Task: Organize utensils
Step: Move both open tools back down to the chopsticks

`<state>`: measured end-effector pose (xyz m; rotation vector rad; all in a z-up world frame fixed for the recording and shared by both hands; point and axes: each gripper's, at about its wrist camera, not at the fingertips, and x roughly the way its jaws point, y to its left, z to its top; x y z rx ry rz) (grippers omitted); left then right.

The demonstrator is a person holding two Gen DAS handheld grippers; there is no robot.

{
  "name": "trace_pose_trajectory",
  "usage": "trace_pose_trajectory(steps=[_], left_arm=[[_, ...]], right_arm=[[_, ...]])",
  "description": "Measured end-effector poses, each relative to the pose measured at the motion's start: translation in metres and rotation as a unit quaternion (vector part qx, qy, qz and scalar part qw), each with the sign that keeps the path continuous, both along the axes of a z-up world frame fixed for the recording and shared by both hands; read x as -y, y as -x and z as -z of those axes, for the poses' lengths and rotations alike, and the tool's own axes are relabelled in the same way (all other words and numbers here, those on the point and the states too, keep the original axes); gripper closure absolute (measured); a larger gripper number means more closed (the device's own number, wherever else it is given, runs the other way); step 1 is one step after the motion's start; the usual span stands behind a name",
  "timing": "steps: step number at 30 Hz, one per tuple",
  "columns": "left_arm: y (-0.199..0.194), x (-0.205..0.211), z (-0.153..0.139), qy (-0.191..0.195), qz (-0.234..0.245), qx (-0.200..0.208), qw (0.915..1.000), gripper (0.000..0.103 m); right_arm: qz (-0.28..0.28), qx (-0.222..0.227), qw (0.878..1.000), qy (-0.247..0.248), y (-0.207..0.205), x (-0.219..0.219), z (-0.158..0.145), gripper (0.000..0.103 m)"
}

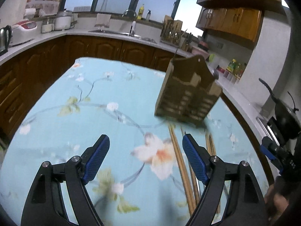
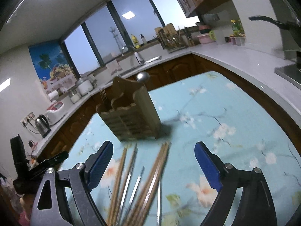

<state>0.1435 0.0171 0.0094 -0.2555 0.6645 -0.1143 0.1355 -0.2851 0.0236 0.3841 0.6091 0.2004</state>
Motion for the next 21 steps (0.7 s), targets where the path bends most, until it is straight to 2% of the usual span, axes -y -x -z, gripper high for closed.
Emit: trace_pose_trajectory(steps=[9, 11, 13, 18, 21], left_arm=[[0.013, 0.001, 0.016, 0.000, 0.001, -0.029, 0.9996, 0.021], [0.013, 0.003, 0.017, -0.005, 0.003, -0.031, 0.9995, 0.021], [0.012, 0.004, 0.017, -0.010, 0.003, -0.033, 0.9994, 0.021], [0.005, 0.006, 0.020, -0.017, 0.008, -0.043, 0.9989, 0.021], [-0.004, 0.011, 0.020, -0.021, 0.017, -0.051, 0.9983, 0.022]], right_arm=[[-0.008, -0.032, 0.999, 0.033, 0.014, -0.010, 0.021, 0.015], [-0.016, -0.043, 0.998, 0.040, 0.011, -0.016, 0.026, 0.025], [-0.025, -0.058, 0.997, 0.045, 0.005, -0.021, 0.032, 0.029], [-0.035, -0.079, 0.995, 0.050, -0.004, -0.029, 0.044, 0.031], [-0.037, -0.088, 0.994, 0.052, -0.010, -0.030, 0.046, 0.036]])
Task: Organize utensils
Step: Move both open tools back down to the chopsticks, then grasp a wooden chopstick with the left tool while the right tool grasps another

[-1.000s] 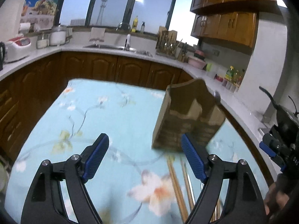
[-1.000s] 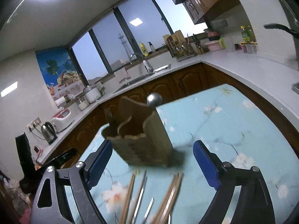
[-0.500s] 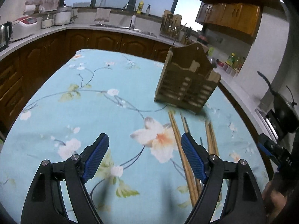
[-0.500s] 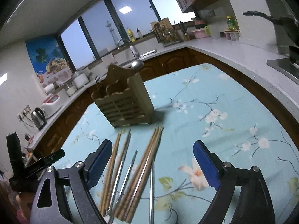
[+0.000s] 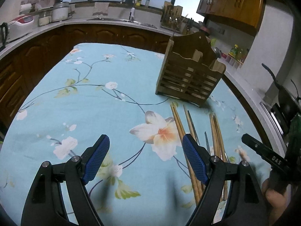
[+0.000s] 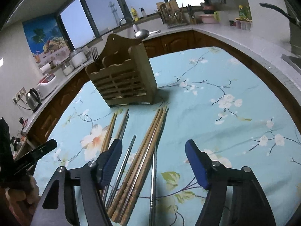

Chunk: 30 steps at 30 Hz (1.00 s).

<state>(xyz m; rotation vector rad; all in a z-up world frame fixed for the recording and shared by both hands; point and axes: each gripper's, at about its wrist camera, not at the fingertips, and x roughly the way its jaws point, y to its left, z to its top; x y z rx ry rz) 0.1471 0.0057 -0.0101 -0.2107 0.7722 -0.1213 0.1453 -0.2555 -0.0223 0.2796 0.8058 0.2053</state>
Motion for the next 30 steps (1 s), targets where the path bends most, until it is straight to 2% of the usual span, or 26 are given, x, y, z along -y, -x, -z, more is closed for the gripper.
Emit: trace_pose_trajectory(steps=[6, 7, 10, 12, 14, 16, 20, 26, 30], left_arm=[[-0.029, 0.018, 0.003, -0.016, 0.023, -0.026, 0.9993, 0.022], [-0.035, 0.022, 0.004, -0.018, 0.025, -0.029, 0.9991, 0.022], [-0.051, 0.033, 0.009, -0.018, 0.035, -0.039, 0.9985, 0.027], [-0.062, 0.041, 0.013, -0.022, 0.042, -0.048, 0.9977, 0.035], [-0.074, 0.047, 0.018, -0.023, 0.047, -0.059, 0.9969, 0.040], [-0.083, 0.052, 0.022, -0.026, 0.050, -0.065, 0.9963, 0.042], [-0.098, 0.060, 0.031, -0.038, 0.059, -0.076, 0.9946, 0.048], [-0.114, 0.063, 0.047, -0.045, 0.073, -0.097, 0.9915, 0.064], [-0.118, 0.065, 0.047, -0.055, 0.079, -0.090, 0.9913, 0.066]], right_arm=[[0.000, -0.021, 1.000, -0.005, -0.021, 0.003, 0.005, 0.048], [0.001, -0.025, 1.000, -0.005, -0.025, 0.003, 0.007, 0.052], [0.003, -0.044, 0.999, -0.007, -0.038, 0.004, 0.015, 0.062], [0.004, -0.054, 0.998, -0.010, -0.048, 0.004, 0.021, 0.068], [0.003, -0.064, 0.998, -0.011, -0.057, 0.004, 0.026, 0.073], [0.000, -0.074, 0.997, -0.010, -0.067, 0.002, 0.032, 0.076], [-0.004, -0.094, 0.996, -0.007, -0.079, 0.000, 0.042, 0.089], [-0.002, -0.095, 0.995, 0.001, -0.087, 0.001, 0.043, 0.095], [0.001, -0.101, 0.995, 0.005, -0.091, 0.006, 0.042, 0.095]])
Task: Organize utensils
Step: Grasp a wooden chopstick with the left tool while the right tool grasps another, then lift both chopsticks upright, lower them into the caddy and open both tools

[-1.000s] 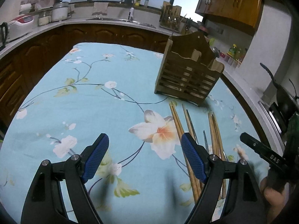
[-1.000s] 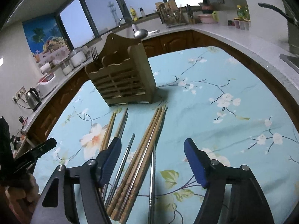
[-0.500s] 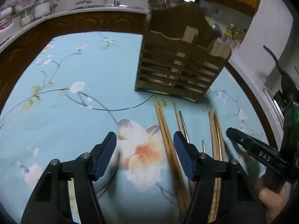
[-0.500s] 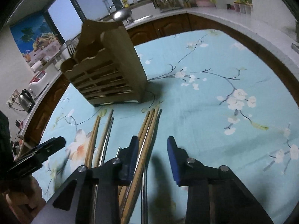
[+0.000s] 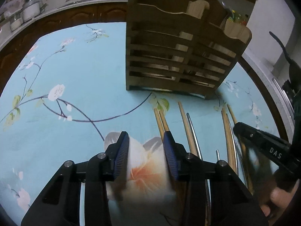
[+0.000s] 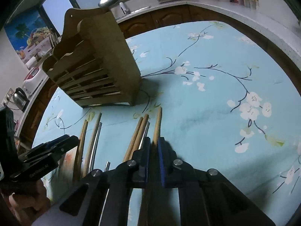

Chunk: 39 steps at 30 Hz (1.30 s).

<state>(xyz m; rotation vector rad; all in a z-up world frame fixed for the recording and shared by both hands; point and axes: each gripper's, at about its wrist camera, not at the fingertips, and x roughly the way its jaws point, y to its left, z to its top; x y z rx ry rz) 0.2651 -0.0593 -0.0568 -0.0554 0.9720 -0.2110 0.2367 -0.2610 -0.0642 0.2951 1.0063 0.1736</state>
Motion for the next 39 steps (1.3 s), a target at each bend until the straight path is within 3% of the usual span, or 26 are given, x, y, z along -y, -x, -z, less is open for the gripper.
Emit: trace_pose_trajectory(steps=[5, 13, 15, 18, 19, 25, 29, 39], left_arm=[[-0.006, 0.001, 0.000, 0.000, 0.008, -0.005, 1.0000, 0.067], [-0.010, 0.012, -0.001, -0.046, 0.036, 0.003, 0.9983, 0.068], [-0.008, 0.019, -0.001, -0.065, 0.047, 0.008, 0.9968, 0.077], [-0.006, 0.022, -0.002, -0.063, 0.063, 0.010, 0.9960, 0.094], [-0.006, 0.021, -0.003, -0.060, 0.065, 0.010, 0.9960, 0.094], [-0.002, 0.007, -0.007, -0.013, 0.059, 0.001, 0.9982, 0.098], [0.015, -0.007, -0.020, 0.025, 0.055, 0.013, 0.9981, 0.099], [0.066, -0.046, -0.092, 0.111, 0.046, 0.084, 0.9892, 0.099]], right_arm=[[-0.003, -0.001, 1.000, 0.015, -0.012, -0.003, 0.000, 0.093], [-0.019, 0.005, 0.999, 0.044, -0.027, -0.009, 0.002, 0.096], [-0.019, 0.007, 0.999, 0.049, -0.027, -0.010, 0.002, 0.097], [-0.028, 0.012, 0.997, 0.073, -0.028, -0.016, 0.002, 0.097], [-0.030, 0.012, 0.997, 0.076, -0.027, -0.017, 0.002, 0.097], [-0.021, 0.012, 0.999, 0.031, -0.015, -0.007, -0.004, 0.098], [-0.024, 0.037, 0.999, 0.003, 0.004, -0.002, -0.027, 0.098], [-0.027, 0.113, 0.993, -0.030, 0.044, 0.001, -0.093, 0.098]])
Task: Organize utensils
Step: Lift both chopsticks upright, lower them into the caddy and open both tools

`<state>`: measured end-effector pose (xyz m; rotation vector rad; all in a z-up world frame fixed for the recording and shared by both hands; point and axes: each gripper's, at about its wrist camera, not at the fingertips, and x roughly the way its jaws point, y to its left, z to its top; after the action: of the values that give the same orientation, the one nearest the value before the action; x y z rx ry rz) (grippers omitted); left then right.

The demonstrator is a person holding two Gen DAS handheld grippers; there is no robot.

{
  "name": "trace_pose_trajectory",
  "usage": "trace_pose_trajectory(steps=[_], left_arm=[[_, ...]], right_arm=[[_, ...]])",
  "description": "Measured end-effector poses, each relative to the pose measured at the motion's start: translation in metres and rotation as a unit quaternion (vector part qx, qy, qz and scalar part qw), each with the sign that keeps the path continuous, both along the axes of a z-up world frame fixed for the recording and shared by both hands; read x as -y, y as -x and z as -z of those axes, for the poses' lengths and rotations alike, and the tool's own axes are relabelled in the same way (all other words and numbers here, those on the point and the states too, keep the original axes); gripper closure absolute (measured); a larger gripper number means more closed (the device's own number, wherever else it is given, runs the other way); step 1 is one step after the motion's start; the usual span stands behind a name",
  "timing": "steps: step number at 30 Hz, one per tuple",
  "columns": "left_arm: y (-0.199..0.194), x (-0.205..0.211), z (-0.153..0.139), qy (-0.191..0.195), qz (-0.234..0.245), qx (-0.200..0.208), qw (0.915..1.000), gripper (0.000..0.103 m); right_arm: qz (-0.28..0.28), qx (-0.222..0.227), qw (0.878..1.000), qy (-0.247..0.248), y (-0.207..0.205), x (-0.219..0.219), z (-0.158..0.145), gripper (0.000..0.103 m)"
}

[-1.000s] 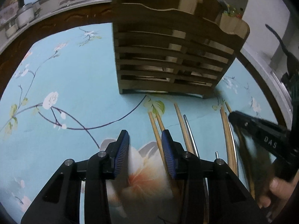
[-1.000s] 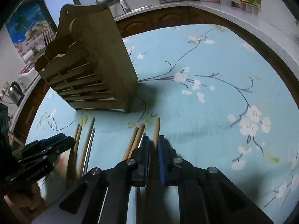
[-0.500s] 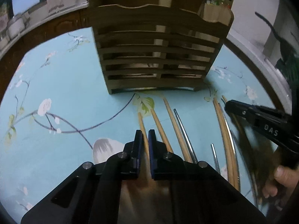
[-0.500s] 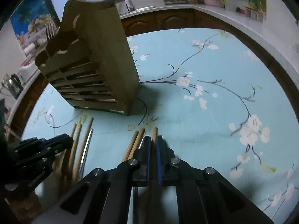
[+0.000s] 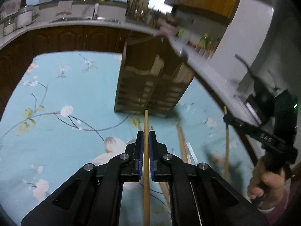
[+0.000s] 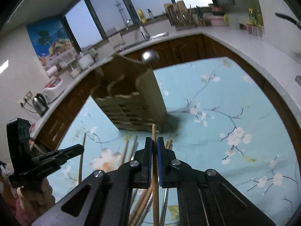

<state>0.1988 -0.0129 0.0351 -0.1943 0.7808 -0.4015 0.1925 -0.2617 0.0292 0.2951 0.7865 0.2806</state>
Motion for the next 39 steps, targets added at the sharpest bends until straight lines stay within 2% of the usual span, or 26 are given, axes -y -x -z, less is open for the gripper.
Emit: trace_pose_trajectory(steps=[7, 13, 19, 31, 39], left_arm=[[0.032, -0.014, -0.040, 0.017, -0.003, 0.043, 0.9989, 0.099], [0.049, -0.019, -0.057, 0.025, -0.004, 0.071, 0.9972, 0.099], [0.057, -0.023, -0.070, 0.027, -0.006, 0.095, 0.9951, 0.099], [0.050, -0.030, -0.089, 0.034, -0.018, 0.125, 0.9914, 0.099], [0.026, -0.033, -0.128, 0.036, -0.031, 0.175, 0.9834, 0.099]], right_arm=[[0.002, 0.047, 0.999, -0.003, 0.024, 0.000, -0.036, 0.098], [0.004, 0.085, 0.996, -0.008, 0.037, 0.000, -0.065, 0.098], [0.003, 0.106, 0.994, -0.010, 0.040, -0.003, -0.080, 0.098], [0.007, 0.130, 0.991, -0.018, 0.032, -0.006, -0.094, 0.098], [0.015, 0.156, 0.987, -0.021, 0.009, -0.006, -0.117, 0.098]])
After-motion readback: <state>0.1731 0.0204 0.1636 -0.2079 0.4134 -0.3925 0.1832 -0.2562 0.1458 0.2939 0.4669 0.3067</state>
